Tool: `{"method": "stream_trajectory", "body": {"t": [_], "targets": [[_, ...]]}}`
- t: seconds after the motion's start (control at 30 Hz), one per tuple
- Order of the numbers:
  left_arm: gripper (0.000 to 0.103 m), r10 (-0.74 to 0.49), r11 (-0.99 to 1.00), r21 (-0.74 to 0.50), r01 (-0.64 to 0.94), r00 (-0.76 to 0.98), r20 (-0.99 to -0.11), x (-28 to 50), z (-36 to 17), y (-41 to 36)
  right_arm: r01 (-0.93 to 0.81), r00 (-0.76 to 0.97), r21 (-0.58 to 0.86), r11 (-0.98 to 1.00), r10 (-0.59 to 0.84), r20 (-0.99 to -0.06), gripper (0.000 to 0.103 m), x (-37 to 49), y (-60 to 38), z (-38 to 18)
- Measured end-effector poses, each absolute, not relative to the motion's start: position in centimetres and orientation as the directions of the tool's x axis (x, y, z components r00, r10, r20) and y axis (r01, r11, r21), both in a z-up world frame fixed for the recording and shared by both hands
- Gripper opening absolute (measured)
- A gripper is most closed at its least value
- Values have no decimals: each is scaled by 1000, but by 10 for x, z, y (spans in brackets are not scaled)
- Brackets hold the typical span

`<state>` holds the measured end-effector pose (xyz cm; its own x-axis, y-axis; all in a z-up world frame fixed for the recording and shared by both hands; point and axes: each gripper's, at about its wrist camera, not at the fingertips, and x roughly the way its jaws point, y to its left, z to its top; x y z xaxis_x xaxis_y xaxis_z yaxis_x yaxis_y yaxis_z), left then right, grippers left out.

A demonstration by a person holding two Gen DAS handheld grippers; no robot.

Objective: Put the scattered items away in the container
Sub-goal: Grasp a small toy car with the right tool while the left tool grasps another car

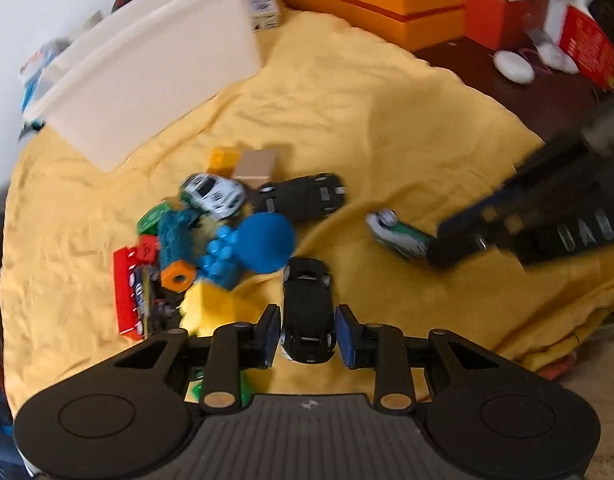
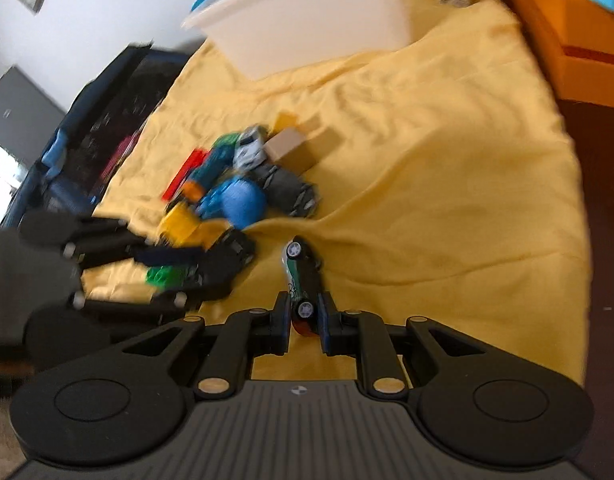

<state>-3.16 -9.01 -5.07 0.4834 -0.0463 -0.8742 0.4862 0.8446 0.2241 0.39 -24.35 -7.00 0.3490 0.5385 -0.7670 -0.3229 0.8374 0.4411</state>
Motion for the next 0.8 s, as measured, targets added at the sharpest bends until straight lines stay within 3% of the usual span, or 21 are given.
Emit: {"method": "stream_trajectory", "body": {"t": [0.07, 0.23, 0.3, 0.33, 0.47, 0.8], "targets": [[35, -79, 834, 215, 508, 496, -865, -41, -45, -97, -309, 412, 375, 874, 478, -776, 17, 2, -250, -64], [39, -221, 851, 55, 522, 452, -864, -48, -41, -105, -307, 451, 291, 906, 408, -794, 20, 3, -260, -62], [39, -226, 874, 39, 484, 477, -850, -49, -37, -101, -338, 458, 274, 900, 412, -788, 24, -1, -258, -57], [39, -238, 889, 15, 458, 488, -840, -48, -32, -95, -359, 468, 256, 898, 410, -783, 31, -3, -256, -54], [50, -289, 935, -125, 333, 508, -811, -39, -23, -66, -437, 496, 169, 883, 393, -774, 32, -10, -241, -48], [51, -213, 936, -62, 347, 416, -884, -25, -77, -81, -549, 462, 44, 835, 347, -816, 32, -8, -207, -66]]}}
